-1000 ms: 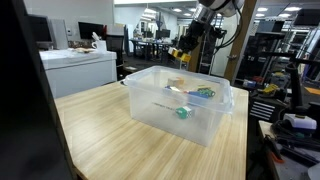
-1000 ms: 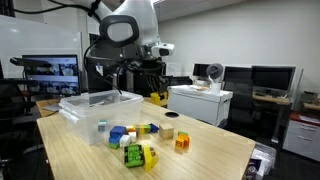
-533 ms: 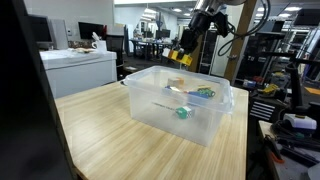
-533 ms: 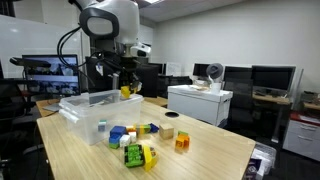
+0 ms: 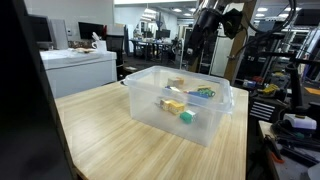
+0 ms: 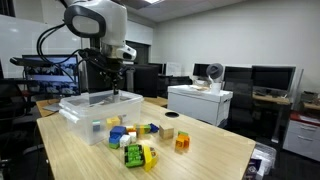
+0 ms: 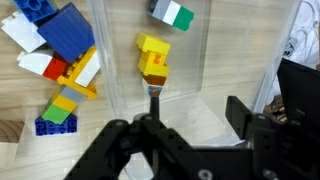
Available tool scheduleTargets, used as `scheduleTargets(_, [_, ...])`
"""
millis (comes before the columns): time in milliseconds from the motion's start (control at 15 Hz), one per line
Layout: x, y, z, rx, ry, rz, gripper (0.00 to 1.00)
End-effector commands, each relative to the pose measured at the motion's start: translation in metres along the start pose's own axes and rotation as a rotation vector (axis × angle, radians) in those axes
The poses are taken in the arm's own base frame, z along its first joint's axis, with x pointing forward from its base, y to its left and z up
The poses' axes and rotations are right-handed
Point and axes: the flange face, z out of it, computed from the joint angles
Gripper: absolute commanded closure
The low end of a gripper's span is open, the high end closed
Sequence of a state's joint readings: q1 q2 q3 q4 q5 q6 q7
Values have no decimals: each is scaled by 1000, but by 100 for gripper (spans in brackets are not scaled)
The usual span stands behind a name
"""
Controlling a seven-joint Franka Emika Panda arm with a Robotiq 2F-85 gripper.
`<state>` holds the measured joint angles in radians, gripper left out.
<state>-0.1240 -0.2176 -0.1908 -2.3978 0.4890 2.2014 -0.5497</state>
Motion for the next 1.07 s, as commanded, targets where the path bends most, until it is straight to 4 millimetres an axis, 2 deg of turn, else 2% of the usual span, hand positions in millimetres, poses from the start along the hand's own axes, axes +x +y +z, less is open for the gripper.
scheduleTargets(0, [13, 18, -18, 11, 61, 46, 2])
scheduleTargets(200, [32, 62, -37, -36, 156, 141, 0])
scheduleTargets(333, [42, 108, -44, -106, 233, 232, 0])
scheduleTargets(467, [46, 154, -44, -184, 289, 306, 0])
scheduleTargets(600, [46, 198, -35, -274, 322, 374, 0])
scheduleTargets(733, [43, 236, -16, -360, 322, 420, 0])
scheduleTargets(867, [43, 257, 5, -411, 303, 445, 0])
scheduleTargets(1000, [47, 264, 22, -431, 286, 455, 0])
